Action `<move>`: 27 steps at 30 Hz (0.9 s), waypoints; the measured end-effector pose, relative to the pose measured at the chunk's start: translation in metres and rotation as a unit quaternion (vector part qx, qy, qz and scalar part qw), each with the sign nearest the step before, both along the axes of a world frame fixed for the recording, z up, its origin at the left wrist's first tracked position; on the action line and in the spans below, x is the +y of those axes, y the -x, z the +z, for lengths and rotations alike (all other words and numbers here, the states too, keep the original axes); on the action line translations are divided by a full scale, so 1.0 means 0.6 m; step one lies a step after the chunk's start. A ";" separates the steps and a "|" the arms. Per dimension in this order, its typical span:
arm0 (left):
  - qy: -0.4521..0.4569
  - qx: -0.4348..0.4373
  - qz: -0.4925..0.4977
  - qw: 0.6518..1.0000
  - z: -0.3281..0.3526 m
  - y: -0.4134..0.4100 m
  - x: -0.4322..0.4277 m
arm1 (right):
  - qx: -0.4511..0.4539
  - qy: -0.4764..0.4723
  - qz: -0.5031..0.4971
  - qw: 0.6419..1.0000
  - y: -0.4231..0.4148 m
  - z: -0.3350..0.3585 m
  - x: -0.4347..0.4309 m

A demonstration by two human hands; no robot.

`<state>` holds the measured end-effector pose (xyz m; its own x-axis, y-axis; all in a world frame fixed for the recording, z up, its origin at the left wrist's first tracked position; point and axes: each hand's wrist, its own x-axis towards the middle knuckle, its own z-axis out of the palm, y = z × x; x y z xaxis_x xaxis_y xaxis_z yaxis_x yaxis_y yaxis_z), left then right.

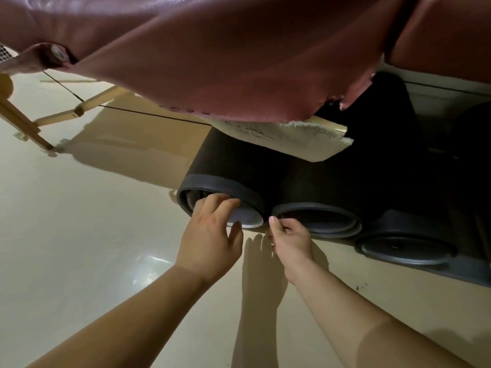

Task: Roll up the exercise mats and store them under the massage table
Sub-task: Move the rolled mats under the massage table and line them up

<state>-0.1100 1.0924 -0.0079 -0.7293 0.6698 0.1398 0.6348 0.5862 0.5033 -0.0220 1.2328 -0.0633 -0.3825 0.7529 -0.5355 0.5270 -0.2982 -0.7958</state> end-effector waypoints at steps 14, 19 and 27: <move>0.060 -0.221 -0.055 0.972 0.029 -0.208 0.043 | -0.035 0.046 -0.044 0.997 -0.258 0.105 0.029; 0.057 -0.206 -0.102 0.971 0.052 -0.259 0.078 | -0.009 0.007 -0.065 0.998 -0.330 0.153 0.055; 0.077 -0.207 -0.077 0.972 0.058 -0.247 0.132 | 0.013 0.000 -0.061 0.998 -0.314 0.166 0.148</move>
